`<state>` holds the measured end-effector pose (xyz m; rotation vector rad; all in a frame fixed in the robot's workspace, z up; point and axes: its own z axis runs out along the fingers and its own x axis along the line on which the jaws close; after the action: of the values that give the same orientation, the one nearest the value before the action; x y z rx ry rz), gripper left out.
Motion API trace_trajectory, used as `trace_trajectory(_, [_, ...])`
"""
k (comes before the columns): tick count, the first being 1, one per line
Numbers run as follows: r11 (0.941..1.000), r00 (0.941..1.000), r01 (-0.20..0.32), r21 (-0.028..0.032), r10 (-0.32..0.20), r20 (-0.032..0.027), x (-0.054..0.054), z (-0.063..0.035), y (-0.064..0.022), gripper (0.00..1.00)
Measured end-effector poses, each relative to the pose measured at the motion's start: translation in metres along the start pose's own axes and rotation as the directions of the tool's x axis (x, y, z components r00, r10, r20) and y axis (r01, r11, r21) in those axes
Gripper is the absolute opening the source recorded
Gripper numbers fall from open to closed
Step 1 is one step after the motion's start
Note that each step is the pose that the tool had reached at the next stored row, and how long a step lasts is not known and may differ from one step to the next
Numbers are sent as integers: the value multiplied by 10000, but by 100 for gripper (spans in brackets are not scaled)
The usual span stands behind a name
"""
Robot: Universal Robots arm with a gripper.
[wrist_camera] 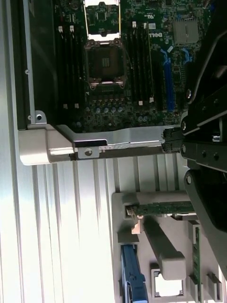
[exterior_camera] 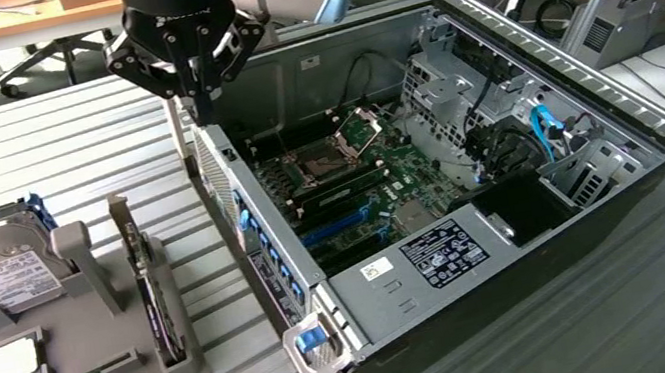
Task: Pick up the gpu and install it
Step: 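Reach for the gpu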
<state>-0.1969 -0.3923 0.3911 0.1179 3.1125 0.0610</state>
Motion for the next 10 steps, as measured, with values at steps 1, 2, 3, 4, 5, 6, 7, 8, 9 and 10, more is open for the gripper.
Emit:
trace_trajectory(1, [10000,10000,1,0,-1,0,3,0,0,11])
trace_trajectory(2, [10000,10000,1,0,-1,0,6,0,0,11])
trace_trajectory(3, [10000,10000,1,0,-1,0,9,0,-1,11])
trace_trajectory(4, [10000,10000,1,0,-1,0,12,0,-1,11])
trace_trajectory(5, [10000,10000,0,-1,0,0,15,0,-1,11])
trace_trajectory(6, [10000,10000,0,-1,0,0,18,0,-1,11])
trace_trajectory(7, [10000,10000,0,-1,0,1,21,0,-2,11])
trace_trajectory(8, [10000,10000,1,0,-1,0,24,-1,-2,11])
trace_trajectory(9, [10000,10000,1,0,-1,0,27,-1,-2,11])
trace_trajectory(10, [10000,10000,0,0,0,0,30,-1,-2,11])
